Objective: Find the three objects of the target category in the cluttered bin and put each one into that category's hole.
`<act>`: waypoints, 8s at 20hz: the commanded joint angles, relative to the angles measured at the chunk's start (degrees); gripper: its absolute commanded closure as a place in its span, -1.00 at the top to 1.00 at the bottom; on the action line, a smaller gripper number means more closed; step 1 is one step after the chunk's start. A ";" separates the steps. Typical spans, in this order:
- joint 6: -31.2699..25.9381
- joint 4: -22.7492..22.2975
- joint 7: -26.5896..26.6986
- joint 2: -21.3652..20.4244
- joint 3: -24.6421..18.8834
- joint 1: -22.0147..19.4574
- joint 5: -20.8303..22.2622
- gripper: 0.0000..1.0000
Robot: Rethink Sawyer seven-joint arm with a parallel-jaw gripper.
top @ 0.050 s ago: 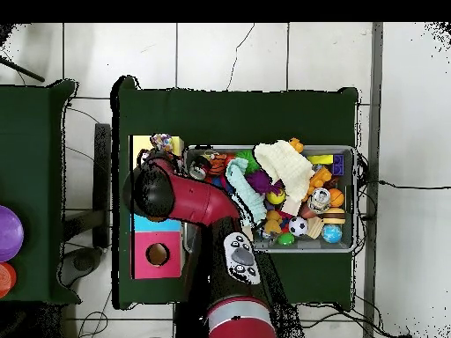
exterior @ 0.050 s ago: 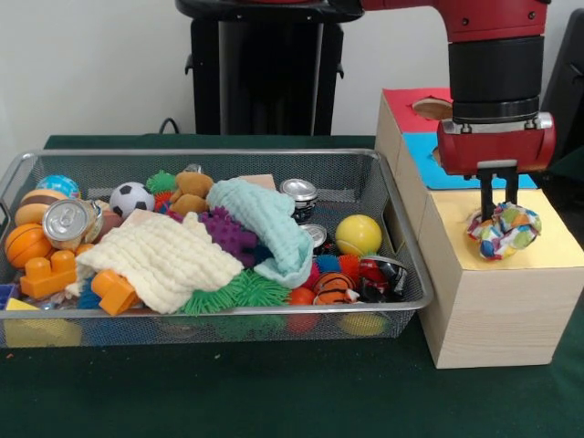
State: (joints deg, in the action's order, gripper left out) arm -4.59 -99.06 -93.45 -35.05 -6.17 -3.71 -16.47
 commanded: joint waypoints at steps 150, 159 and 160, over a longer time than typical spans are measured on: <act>-3.64 1.89 -8.10 10.52 14.36 7.78 8.82 1.00; -4.86 2.18 -8.14 10.36 13.39 7.13 8.66 -1.00; -5.29 2.48 -7.74 10.41 13.08 6.81 8.81 -1.00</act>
State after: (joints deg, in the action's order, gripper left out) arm 0.00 -92.93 -93.45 -27.91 6.19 7.56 -7.80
